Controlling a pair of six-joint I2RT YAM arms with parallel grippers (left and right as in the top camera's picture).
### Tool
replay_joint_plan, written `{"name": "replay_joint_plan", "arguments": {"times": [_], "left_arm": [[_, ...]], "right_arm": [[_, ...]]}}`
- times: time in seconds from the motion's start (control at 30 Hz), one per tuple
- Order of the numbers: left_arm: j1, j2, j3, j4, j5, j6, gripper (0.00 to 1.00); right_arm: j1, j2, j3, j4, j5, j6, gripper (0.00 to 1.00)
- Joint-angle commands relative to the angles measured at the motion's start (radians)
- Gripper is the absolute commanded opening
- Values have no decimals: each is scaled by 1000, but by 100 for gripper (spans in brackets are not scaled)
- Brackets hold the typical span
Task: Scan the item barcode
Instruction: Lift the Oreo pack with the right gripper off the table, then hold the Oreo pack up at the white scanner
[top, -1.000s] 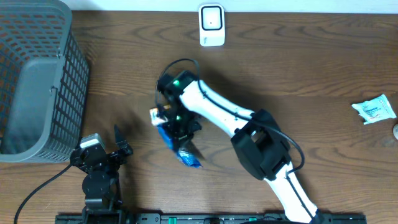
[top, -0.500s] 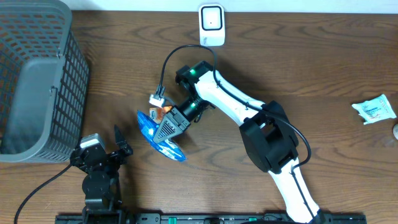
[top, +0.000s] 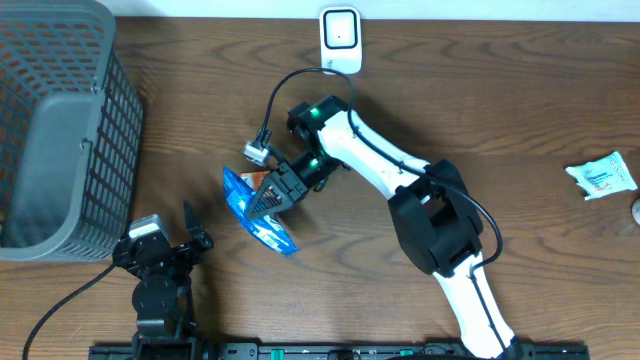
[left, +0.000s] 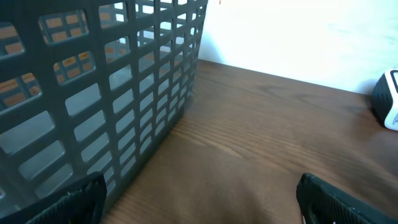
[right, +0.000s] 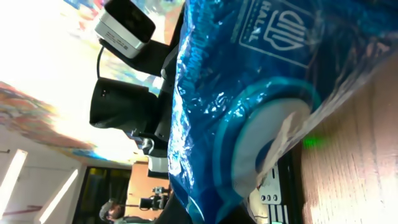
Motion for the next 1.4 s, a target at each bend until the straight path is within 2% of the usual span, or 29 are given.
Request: {"name": "replay_joint_plan", "arguments": {"times": [0.0, 0.2, 0.3, 0.37, 0.5, 0.57, 0.77, 0.9, 1.1, 1.37], "left_arm": [[-4, -1, -29, -10, -8, 6, 98], [-4, -1, -29, -10, -8, 6, 98], [-4, -1, -29, -10, -8, 6, 98], [-4, -1, -29, -10, -8, 6, 98], [-4, -1, -29, -10, -8, 6, 98], [-4, -1, -29, -10, -8, 6, 98], [-4, -1, -29, -10, -8, 6, 98], [-4, -1, -29, -10, -8, 6, 98], [-4, -1, -29, -10, -8, 6, 98], [-4, -1, -29, -10, -8, 6, 98]], "right_arm": [[-30, -36, -4, -1, -60, 12, 1], [-57, -39, 0, 5, -59, 11, 2], [-75, -40, 16, 78, -29, 21, 2], [-89, -40, 40, 167, 43, 128, 2], [-115, -40, 103, 410, 405, 552, 1], [-121, -40, 149, 474, 568, 623, 1], [-137, -40, 270, 593, 848, 613, 1], [-143, -40, 278, 754, 1024, 516, 1], [-153, -31, 278, 953, 1412, 444, 1], [-188, 37, 278, 1230, 1583, 367, 1]]}}
